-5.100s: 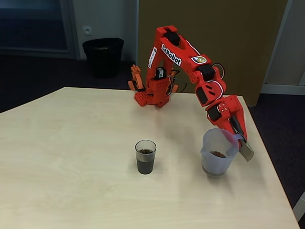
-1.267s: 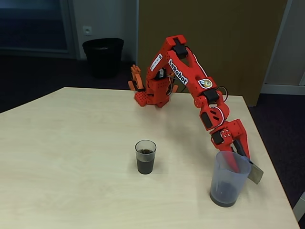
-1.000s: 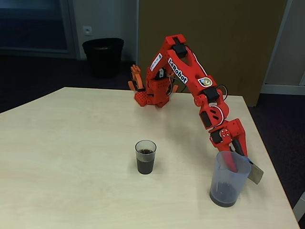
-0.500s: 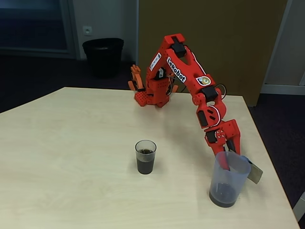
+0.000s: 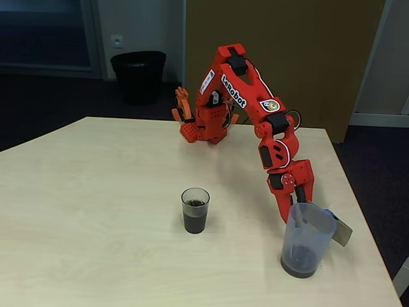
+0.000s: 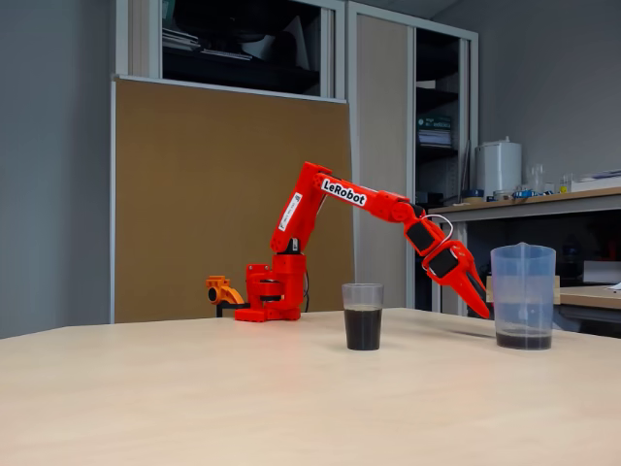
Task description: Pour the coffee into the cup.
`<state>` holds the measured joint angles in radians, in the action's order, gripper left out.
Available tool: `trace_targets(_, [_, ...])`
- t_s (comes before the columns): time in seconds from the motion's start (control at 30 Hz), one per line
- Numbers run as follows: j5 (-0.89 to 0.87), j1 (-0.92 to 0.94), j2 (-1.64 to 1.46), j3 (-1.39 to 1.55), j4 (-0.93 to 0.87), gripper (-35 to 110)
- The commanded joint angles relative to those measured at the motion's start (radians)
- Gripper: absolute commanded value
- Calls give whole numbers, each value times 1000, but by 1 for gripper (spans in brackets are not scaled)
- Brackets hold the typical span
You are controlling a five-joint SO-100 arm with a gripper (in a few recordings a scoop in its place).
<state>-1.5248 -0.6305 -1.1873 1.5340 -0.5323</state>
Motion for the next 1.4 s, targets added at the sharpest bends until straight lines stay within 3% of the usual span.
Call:
trace_targets(0.0, [17, 5, -110, 38, -35, 11])
trace_targets(0.5, [48, 23, -566, 560, -5, 0])
trace_targets(0.93, [446, 29, -1039, 1175, 388, 0])
trace_targets(1.2, [816, 41, -1345, 1465, 360, 0])
trace_targets(1.37, [916, 71, -1516, 1594, 284, 0])
